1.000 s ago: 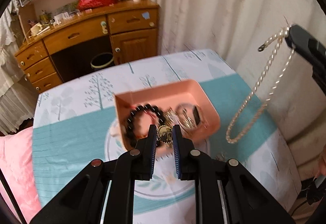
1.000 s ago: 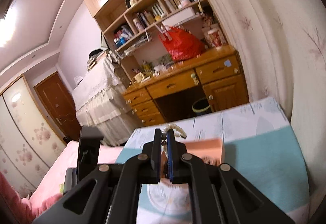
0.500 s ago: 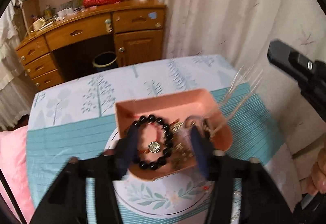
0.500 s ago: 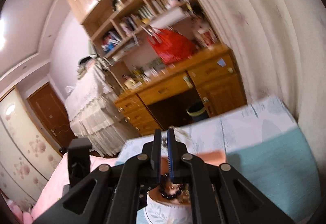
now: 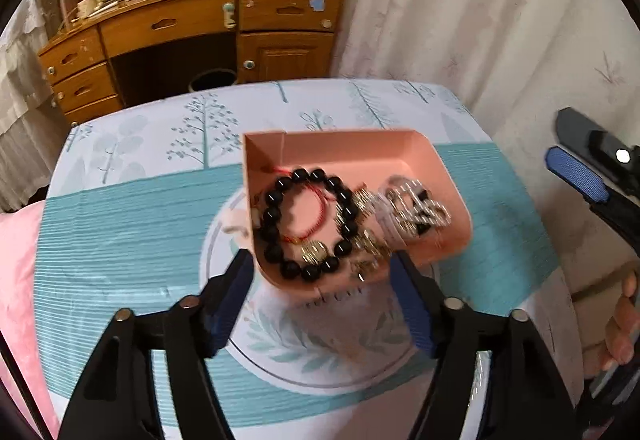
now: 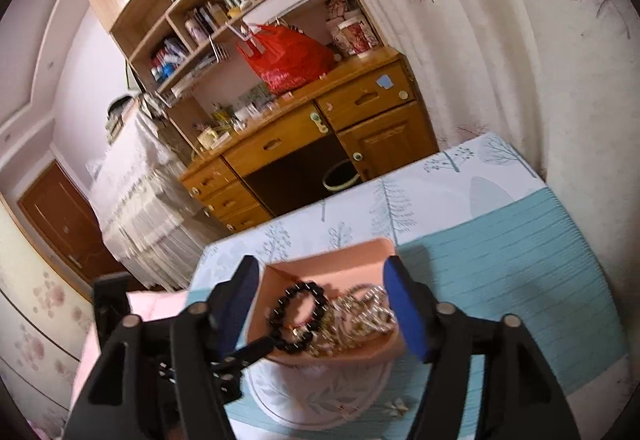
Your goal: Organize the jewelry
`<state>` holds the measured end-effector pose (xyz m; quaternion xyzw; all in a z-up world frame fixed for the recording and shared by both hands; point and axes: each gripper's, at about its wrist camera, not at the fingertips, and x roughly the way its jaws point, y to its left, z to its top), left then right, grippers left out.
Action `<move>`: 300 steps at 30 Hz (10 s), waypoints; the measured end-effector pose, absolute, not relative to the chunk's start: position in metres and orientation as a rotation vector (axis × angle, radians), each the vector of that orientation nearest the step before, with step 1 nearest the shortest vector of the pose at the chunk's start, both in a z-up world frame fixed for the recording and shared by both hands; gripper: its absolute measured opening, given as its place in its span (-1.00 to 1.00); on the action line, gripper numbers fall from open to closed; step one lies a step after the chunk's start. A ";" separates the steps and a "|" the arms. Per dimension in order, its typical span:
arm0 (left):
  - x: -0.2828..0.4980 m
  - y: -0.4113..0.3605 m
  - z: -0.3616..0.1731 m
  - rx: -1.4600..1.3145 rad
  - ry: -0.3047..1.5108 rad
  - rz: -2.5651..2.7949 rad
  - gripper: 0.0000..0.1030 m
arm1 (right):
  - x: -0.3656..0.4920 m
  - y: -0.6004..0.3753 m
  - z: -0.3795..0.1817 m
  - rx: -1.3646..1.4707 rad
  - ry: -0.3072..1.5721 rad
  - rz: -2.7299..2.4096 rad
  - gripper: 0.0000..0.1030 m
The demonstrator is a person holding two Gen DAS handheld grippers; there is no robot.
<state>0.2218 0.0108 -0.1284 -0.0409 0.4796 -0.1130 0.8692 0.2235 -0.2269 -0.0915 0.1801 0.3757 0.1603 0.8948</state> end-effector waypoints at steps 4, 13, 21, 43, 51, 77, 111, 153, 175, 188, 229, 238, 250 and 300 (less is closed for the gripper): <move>0.205 0.000 -0.133 -0.034 1.008 -0.270 0.46 | 0.214 -0.228 -0.101 0.274 0.830 0.272 0.38; 0.168 -0.018 -0.149 -0.013 1.063 -0.381 0.48 | 0.194 -0.228 -0.122 -0.068 0.876 0.157 0.40; 0.136 -0.044 -0.160 -0.074 1.091 -0.318 0.47 | 0.194 -0.226 -0.155 -0.194 0.954 0.292 0.40; 0.106 -0.105 -0.185 -0.110 1.033 0.128 -0.18 | 0.189 -0.224 -0.191 -0.349 0.993 0.726 0.40; 0.101 -0.114 -0.183 -0.100 1.033 0.137 -0.89 | 0.192 -0.218 -0.198 -0.298 1.013 0.742 0.38; 0.097 -0.084 -0.124 -0.104 0.856 0.188 -0.90 | 0.181 -0.202 -0.171 -0.244 0.927 0.867 -0.61; 0.225 -0.007 -0.064 -0.151 0.772 0.028 0.52 | 0.241 -0.190 -0.138 -0.074 0.913 0.549 -0.15; 0.144 0.068 -0.170 -0.352 1.290 0.041 0.88 | 0.169 -0.135 -0.196 -0.119 1.090 0.189 -0.63; 0.111 0.094 -0.144 -0.206 1.226 0.101 0.87 | 0.176 -0.118 -0.140 -0.003 1.039 0.325 -0.86; 0.088 0.098 -0.141 -0.059 1.185 0.223 0.87 | 0.232 -0.126 -0.089 0.026 0.778 0.317 -0.85; -0.011 -0.060 0.007 -0.016 1.056 0.170 0.88 | 0.017 -0.240 -0.014 0.097 1.154 0.350 0.81; -0.012 -0.056 0.005 -0.068 1.048 0.166 0.94 | 0.007 -0.249 -0.001 0.096 1.096 0.305 0.90; -0.024 -0.039 0.009 -0.103 1.016 0.169 0.99 | -0.009 -0.231 0.009 0.024 1.050 0.297 0.93; -0.040 -0.010 0.010 -0.076 1.025 0.158 0.99 | -0.025 -0.201 0.012 -0.034 1.067 0.265 0.94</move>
